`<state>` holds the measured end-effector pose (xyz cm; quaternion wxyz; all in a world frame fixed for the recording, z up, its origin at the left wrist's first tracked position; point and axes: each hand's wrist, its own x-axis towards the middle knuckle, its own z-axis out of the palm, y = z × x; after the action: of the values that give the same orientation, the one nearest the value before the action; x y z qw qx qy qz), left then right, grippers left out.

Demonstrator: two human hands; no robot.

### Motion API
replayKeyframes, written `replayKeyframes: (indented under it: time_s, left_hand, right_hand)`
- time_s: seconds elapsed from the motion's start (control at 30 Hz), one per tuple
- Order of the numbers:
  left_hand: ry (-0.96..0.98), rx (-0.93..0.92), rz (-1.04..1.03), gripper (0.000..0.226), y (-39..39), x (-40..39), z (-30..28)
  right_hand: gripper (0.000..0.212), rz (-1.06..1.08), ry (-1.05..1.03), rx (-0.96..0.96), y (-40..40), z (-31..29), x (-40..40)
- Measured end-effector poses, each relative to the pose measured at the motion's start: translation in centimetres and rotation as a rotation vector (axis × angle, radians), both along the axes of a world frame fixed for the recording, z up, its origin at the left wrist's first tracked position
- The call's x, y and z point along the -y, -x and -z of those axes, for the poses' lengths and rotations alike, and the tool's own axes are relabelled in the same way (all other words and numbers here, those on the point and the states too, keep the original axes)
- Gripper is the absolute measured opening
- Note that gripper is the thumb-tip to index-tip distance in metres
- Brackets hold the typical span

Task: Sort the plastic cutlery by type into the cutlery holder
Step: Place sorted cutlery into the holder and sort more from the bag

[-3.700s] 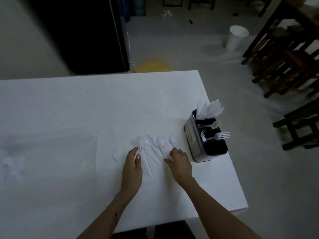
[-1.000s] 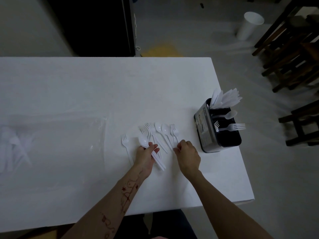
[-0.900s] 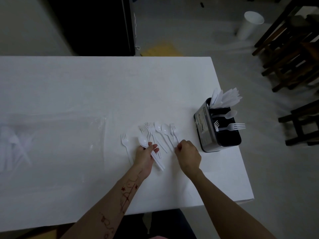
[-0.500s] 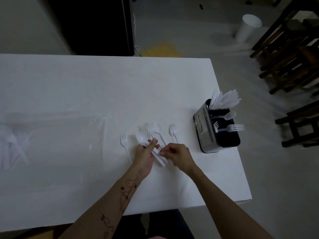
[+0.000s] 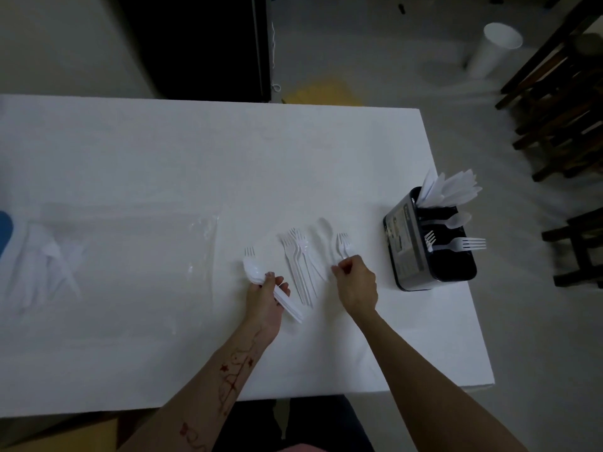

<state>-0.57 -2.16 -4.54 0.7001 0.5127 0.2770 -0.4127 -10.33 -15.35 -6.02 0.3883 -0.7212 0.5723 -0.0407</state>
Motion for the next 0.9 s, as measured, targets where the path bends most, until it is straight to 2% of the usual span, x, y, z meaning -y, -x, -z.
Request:
replayKeyframes:
  time_s: [0.07, 0.13, 0.2, 0.27, 0.47, 0.67, 0.8, 0.9]
  left_hand:
    - [0.013, 0.01, 0.024, 0.011, -0.1, 0.3, -0.2]
    - [0.021, 0.03, 0.066, 0.01, -0.2, 0.6, -0.4]
    - [0.058, 0.047, 0.137, 0.021, -0.2, 0.9, -0.7]
    - [0.122, 0.05, 0.212, 0.031, -0.1, 1.1, -1.2]
    - [0.188, -0.053, 0.159, 0.019, 0.7, 2.0, -3.0]
    - [0.076, 0.08, 0.254, 0.013, 1.1, 5.3, -3.7]
    - [-0.002, 0.167, 0.353, 0.015, 0.6, 9.3, -5.9]
    - [0.065, 0.202, 0.339, 0.018, 0.4, 13.5, -9.1]
  right_hand:
    - [0.01, 0.061, -0.091, 0.231, 0.3, -0.9, -0.5]
    - [0.005, -0.009, -0.306, 0.391, 0.6, -1.9, -1.2]
    - [0.001, -0.118, -0.448, 0.413, 0.9, -2.6, -1.8]
    - [0.001, -0.148, -0.477, 0.41, 1.1, -2.8, -2.0]
    - [0.004, -0.169, -0.396, 0.358, 1.9, -3.9, -1.2]
    - [0.015, -0.324, -0.145, 0.222, 3.3, -6.5, 0.9]
    - [0.012, -0.276, -0.124, 0.303, 4.0, -10.1, 5.5]
    - [0.015, -0.224, -0.071, 0.329, 4.8, -13.3, 10.1]
